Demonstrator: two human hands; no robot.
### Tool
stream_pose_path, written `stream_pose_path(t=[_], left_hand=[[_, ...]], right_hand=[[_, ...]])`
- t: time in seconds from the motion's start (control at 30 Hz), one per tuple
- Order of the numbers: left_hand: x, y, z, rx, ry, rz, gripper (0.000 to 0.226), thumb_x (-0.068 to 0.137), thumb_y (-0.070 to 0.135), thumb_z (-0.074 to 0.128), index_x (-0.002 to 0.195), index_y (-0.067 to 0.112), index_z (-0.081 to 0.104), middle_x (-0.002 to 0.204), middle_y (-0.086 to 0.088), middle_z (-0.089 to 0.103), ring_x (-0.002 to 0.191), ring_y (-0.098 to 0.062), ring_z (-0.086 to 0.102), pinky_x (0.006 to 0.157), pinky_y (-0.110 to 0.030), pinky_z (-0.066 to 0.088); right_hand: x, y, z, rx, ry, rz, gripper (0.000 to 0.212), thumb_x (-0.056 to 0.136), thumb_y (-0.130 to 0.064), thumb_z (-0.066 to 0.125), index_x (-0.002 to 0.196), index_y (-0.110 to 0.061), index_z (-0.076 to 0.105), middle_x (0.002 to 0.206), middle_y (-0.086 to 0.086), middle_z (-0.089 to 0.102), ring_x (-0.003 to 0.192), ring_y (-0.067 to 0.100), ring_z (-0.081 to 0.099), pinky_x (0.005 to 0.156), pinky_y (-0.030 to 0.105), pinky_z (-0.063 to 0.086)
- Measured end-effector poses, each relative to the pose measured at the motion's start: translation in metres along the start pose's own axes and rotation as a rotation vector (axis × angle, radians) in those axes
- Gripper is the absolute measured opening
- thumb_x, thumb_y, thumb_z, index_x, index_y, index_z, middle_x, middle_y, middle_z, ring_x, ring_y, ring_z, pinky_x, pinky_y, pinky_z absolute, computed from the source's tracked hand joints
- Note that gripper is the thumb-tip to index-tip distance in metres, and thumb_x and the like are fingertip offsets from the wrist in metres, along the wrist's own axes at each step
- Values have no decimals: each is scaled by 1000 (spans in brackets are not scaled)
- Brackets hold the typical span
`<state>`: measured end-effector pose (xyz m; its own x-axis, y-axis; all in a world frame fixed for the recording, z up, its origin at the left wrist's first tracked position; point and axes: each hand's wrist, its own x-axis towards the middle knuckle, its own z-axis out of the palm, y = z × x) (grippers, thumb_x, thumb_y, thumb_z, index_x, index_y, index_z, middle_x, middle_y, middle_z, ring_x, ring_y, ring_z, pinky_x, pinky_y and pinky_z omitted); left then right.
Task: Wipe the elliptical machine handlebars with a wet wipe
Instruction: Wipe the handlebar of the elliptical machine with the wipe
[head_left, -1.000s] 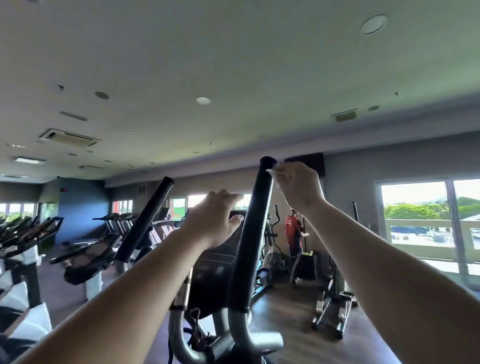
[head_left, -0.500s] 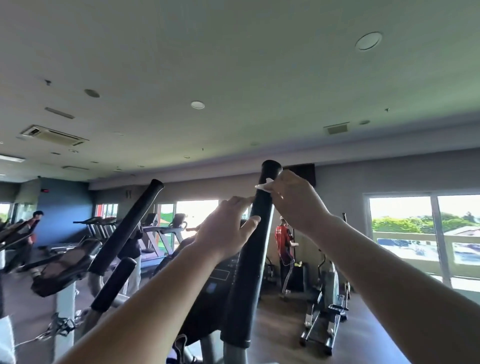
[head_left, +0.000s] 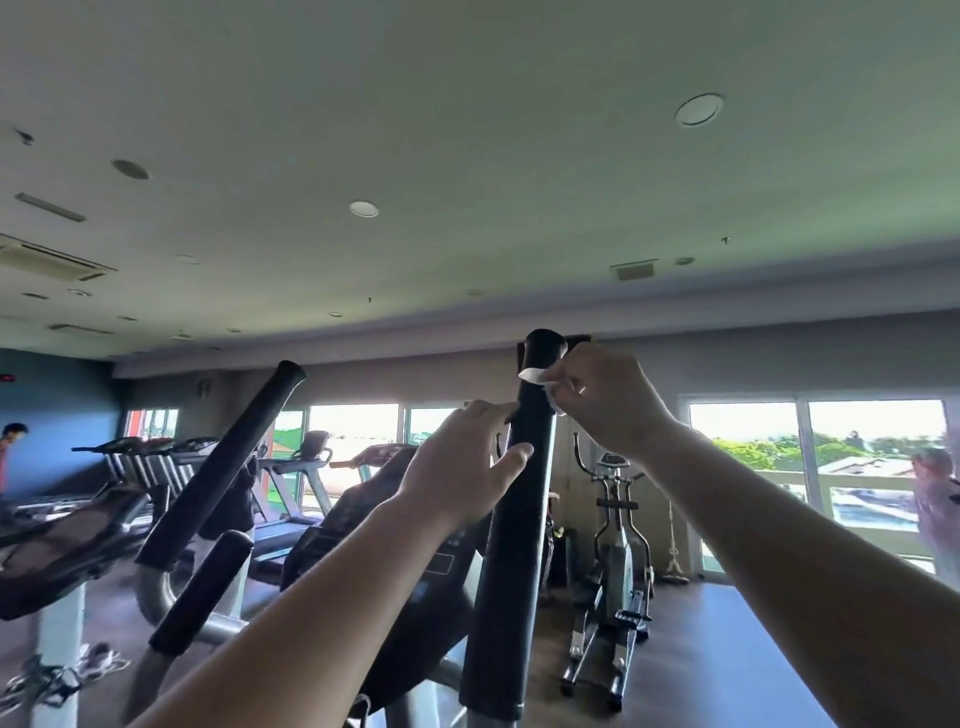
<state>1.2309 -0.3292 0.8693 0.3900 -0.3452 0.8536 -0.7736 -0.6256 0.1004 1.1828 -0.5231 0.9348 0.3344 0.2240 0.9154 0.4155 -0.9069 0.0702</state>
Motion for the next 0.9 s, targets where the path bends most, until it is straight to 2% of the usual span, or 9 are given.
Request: stream_pose_path(t=[0.17,0.27,0.37,0.47,0.53,0.6,0.7,0.8,0.9], left_hand=[[1,-4,1,-23,-4,0,56,99,50,54,152,32,43,145,13,50,128,-9,49,102,-28,39],[1,-5,2,-59,-5,-7,56,99,51,54,151,34,43,142,14,51,124,-9,52,103,-32,43],[1,-4,2,-82,-9,-17,56,98,51,55,150,35,43,142,14,52,123,-9,54,103,-34,45],[1,-4,1,-85,-16,-11,56,98,51,55,150,33,43,144,12,53,126,-11,54,105,-34,44],[3,-5,0,-84,-14,-3,57,98,51,56,150,32,43,144,11,54,127,-11,53,108,-38,44],[3,-6,0,-92,-20,0,57,97,51,57,150,32,44,144,11,54,129,-11,52,109,-40,44],[2,-9,1,-116,-20,14,58,98,52,55,151,33,42,145,11,53,129,-10,51,109,-40,45],[-3,-12,5,-143,-12,14,58,99,53,53,152,33,41,145,12,53,125,-10,53,108,-40,45],[-9,-14,5,-170,-12,15,56,99,51,53,151,32,43,144,12,54,126,-11,52,108,-40,45]], right_hand=[[42,8,-15,-113,61,-7,23,93,-13,65,114,-12,76,99,11,71,91,23,65,79,19,35],[56,8,-5,-210,-34,11,29,95,-11,59,122,-10,72,108,17,66,102,32,64,85,25,40],[40,3,2,-206,-25,-20,28,94,-9,57,114,-14,76,98,12,64,92,29,64,81,26,41],[21,-10,-7,-213,-146,-87,24,94,-12,59,110,-12,77,93,4,62,87,21,61,76,24,36],[25,-17,-17,-243,-218,-124,24,94,-14,61,112,-14,77,97,6,67,91,19,63,78,22,35],[44,-16,-23,-264,-156,-99,25,95,-14,63,118,-13,75,105,11,69,98,25,65,81,22,38],[70,-17,-20,-336,-169,-51,27,97,-15,63,120,-9,73,110,18,66,106,34,63,91,32,45],[63,-29,-12,-410,-226,-55,25,97,-16,61,117,-6,74,108,17,66,101,34,65,93,38,50],[39,-40,-15,-383,-291,-92,21,95,-15,66,113,-8,75,103,7,66,92,22,62,85,31,49]])
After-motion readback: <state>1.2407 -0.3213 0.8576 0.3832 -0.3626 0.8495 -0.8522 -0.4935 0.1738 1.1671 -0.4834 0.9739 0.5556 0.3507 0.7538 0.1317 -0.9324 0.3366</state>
